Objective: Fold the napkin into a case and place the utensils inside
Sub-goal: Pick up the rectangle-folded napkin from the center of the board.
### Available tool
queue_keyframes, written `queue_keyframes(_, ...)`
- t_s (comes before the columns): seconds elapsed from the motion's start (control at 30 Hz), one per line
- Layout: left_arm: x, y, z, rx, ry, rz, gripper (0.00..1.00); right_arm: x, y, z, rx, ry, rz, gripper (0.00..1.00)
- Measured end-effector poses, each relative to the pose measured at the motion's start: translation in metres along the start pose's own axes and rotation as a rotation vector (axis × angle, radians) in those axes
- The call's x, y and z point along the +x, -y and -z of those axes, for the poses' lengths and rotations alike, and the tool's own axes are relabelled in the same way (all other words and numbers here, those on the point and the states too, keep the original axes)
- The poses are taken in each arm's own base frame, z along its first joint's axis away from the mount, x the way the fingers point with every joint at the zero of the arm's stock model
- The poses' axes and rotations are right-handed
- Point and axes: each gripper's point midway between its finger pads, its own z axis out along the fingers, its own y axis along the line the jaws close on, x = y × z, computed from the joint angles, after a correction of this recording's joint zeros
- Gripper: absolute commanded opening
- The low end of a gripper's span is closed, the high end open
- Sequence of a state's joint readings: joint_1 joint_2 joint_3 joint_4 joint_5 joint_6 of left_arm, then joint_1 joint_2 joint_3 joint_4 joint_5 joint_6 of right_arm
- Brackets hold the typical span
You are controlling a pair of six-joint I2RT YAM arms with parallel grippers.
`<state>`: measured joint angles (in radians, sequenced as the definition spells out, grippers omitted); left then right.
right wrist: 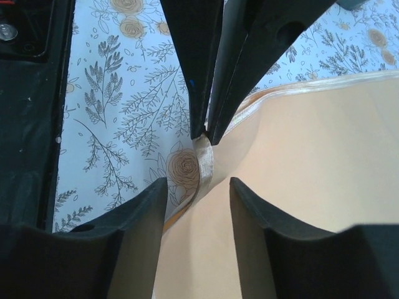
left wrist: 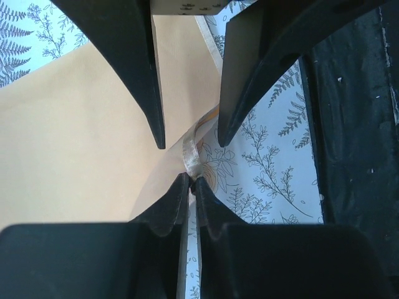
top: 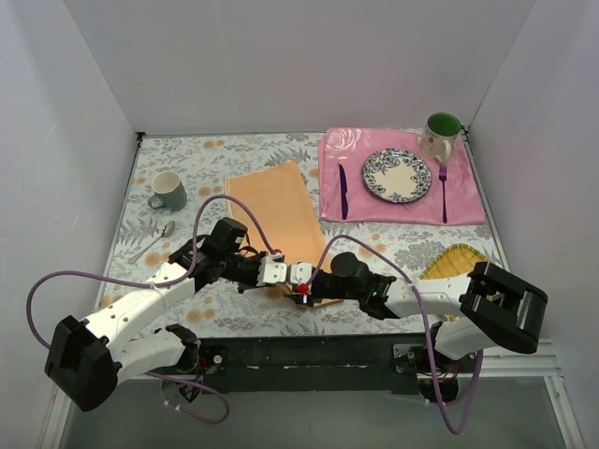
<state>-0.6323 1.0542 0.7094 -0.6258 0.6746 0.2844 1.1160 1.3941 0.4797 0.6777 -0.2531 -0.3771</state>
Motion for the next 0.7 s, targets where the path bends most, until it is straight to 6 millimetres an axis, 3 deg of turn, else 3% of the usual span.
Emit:
queue_keyframes(0.27,-0.0002,0.0029,-0.0013,0.017,0.008,0.013,0.00,0.0092,0.0015,-0.0069,0.008,-0.015,-0.007,0.36)
queue_keyframes(0.43,-0.0016,0.0042,-0.0016,0.030,0.020,0.033,0.00,0.0070,0.0046,-0.0078,0.015,-0.014,-0.007,0.36)
queue_keyframes(0.53,-0.0025,0.0041,-0.0013,0.032,0.028,0.039,0.00,0.0056,0.0056,-0.0084,0.017,-0.013,-0.008,0.43)
queue_keyframes(0.7,-0.0024,0.0051,-0.0018,0.039,0.033,0.061,0.00,0.0057,0.0075,-0.0086,0.020,-0.019,-0.014,0.38)
